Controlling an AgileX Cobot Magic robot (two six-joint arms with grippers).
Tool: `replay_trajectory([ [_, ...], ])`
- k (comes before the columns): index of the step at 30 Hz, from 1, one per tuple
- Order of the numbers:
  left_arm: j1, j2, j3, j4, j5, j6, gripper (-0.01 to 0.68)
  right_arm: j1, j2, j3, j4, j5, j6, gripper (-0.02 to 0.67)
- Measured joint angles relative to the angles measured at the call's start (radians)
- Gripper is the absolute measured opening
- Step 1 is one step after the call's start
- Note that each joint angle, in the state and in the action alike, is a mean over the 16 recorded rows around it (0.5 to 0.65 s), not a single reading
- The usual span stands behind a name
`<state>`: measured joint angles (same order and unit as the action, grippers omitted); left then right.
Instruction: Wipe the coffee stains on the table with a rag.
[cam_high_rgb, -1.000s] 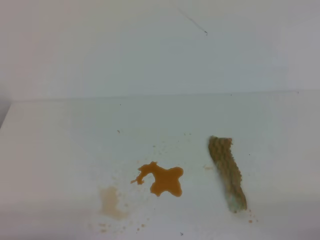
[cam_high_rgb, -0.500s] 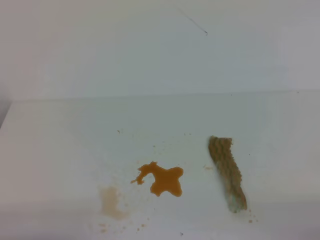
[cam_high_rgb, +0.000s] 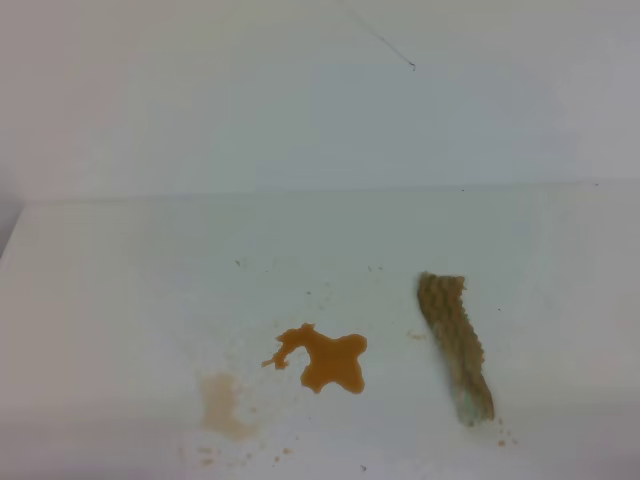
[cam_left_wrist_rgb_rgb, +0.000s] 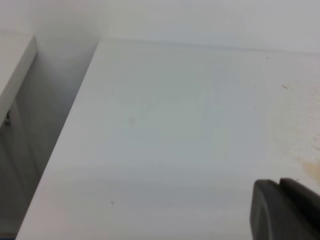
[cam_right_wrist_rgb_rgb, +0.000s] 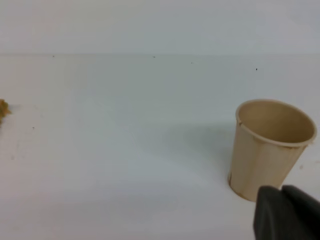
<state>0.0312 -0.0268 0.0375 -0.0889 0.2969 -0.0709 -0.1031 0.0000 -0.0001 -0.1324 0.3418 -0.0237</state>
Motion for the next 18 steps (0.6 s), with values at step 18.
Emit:
replay_trajectory([
  [18,0.0,0.0,0.0,0.0,0.0,0.0,0.001,0.0,0.0,0.0,-0.018,-0.031,-0.002,0.011],
])
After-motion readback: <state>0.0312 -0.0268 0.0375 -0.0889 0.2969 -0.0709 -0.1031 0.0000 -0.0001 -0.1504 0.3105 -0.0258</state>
